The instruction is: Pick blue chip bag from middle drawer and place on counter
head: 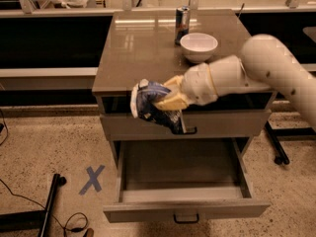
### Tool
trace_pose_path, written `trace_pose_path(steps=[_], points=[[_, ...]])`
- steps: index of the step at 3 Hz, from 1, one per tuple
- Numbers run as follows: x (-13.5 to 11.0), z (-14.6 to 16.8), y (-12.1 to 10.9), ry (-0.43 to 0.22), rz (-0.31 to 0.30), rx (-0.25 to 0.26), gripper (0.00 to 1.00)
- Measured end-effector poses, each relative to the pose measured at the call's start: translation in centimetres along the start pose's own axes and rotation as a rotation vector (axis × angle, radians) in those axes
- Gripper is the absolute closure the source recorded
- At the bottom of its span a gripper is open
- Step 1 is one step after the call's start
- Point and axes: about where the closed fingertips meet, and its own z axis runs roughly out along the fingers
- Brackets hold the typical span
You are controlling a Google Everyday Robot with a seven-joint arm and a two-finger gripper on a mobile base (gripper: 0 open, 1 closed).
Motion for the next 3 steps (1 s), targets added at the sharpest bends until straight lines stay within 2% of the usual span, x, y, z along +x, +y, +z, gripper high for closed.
trace_pose_path(steps=[1, 2, 3], points=[[-3.4, 1.4, -4.4, 0.058, 0.033, 0.023, 1.0], [-4.4, 3.2, -8.9, 0.094, 0.141, -0.002, 1.0], [-5.6, 3.9, -13.7, 0.084, 0.195, 0.035, 1.0]])
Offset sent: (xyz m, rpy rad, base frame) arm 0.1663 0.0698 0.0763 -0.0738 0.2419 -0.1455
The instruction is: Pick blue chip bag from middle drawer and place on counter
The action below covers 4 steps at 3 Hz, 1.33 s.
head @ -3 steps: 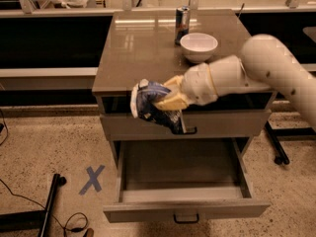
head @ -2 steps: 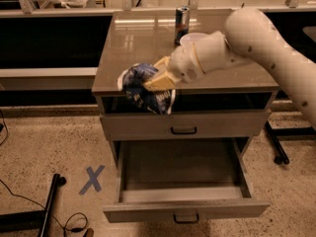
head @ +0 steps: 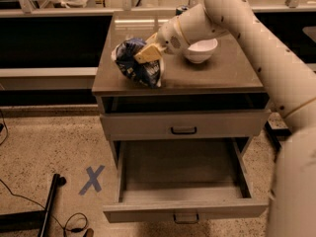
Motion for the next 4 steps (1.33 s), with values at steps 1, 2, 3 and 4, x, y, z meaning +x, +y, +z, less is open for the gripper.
trace_pose_path(steps=[1, 2, 3, 4], points=[[-1.2, 0.3, -2.5, -0.061, -0.014, 0.03, 0.84], [-2.3, 0.0, -3.6, -0.113, -0.134, 0.087, 0.61], [-2.4, 0.3, -3.5, -0.113, -0.148, 0.084, 0.37], [-2.4, 0.7, -3.5, -0.114, -0.149, 0.078, 0.14]])
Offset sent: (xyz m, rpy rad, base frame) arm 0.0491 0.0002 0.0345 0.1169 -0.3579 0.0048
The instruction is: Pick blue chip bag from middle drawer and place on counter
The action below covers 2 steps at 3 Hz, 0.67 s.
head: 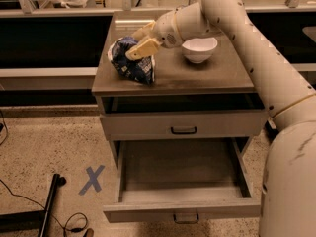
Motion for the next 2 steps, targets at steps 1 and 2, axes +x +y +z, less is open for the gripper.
trace_pose_path(steps=[1, 2], points=[[0.9, -0.4, 0.4, -0.04, 0.013, 0.025, 0.0], [0.2, -4.6, 1.7, -0.086, -0.017, 0.139, 0.0]])
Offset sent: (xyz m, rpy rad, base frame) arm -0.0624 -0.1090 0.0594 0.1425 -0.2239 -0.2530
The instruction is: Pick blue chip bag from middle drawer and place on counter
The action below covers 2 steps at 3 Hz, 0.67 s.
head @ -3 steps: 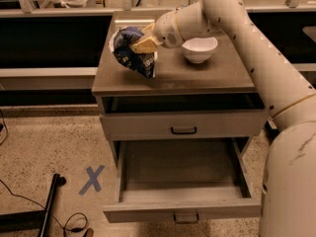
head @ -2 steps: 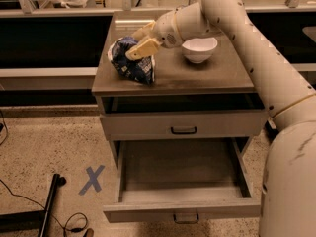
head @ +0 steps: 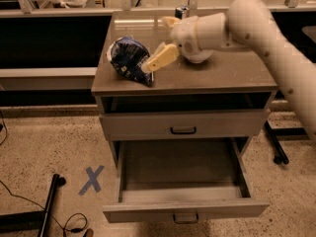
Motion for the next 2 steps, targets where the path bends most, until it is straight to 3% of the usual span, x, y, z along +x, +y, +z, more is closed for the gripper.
trace_pose_path(steps=[1, 2], points=[[-3.5, -6.3, 0.8, 0.012, -0.082, 0.139, 0.0], [-3.7, -7.5, 0.7, 0.019, -0.086, 0.161, 0.0]])
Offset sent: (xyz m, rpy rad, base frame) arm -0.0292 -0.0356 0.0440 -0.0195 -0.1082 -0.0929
